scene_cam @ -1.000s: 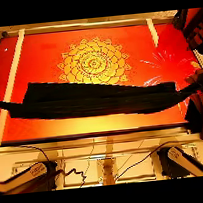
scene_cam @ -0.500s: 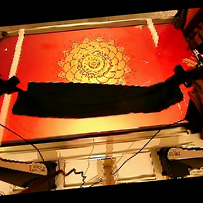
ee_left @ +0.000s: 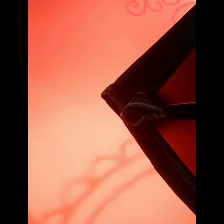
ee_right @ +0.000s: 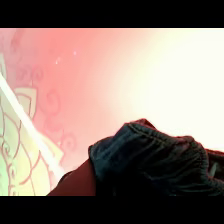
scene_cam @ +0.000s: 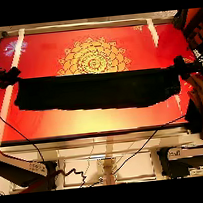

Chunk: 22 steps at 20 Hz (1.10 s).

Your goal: Fold the clothes and pants, and hang the long-sleeved shirts on hangers.

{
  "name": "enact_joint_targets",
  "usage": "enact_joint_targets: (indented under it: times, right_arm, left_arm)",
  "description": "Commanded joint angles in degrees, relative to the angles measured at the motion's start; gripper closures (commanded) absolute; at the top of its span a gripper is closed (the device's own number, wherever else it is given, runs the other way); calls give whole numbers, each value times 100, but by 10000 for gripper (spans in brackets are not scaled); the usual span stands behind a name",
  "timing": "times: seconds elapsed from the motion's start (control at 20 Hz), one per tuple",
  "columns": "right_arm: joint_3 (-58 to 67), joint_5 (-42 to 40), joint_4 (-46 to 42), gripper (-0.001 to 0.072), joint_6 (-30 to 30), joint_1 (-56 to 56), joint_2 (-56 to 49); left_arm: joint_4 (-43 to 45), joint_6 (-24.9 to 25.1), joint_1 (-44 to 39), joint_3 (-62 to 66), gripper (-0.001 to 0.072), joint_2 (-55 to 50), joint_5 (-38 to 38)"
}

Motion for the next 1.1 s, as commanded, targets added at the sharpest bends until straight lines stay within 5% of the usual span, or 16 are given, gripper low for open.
enact_joint_targets:
  times: [0.0, 0.05, 0.1, 0.15, 0.3, 0.6, 0.75, 1.05]
  right_arm:
    - [0, -334, -57, 549, 74, 136, -195]
    - [0, -339, -61, 235, 72, 142, -205]
    - [2, -339, -85, -8, 57, 151, -201]
    - [2, -328, -81, 7, 22, 151, -197]
    - [2, -190, -81, 22, 22, 151, -192]
    - [0, 485, -109, 23, -39, 151, -149]
    - [0, 584, -232, 23, -413, 146, -149]
    - [0, 645, -697, 24, -774, 146, -151]
  left_arm:
    - [-271, -63, -50, 11, 635, -229, 199]
    - [-350, -59, -50, 11, 504, -229, 197]
    - [-350, -59, -50, 13, 194, -205, 199]
    - [-350, -63, -50, 15, -13, -173, 199]
    - [-369, -39, -28, 15, 4, 44, -66]
    - [57, 55, 181, -190, 17, 699, -2684]
    - [225, 396, 162, -1132, 171, 1644, -2463]
    - [367, 240, 885, -3836, 143, 3279, -1832]
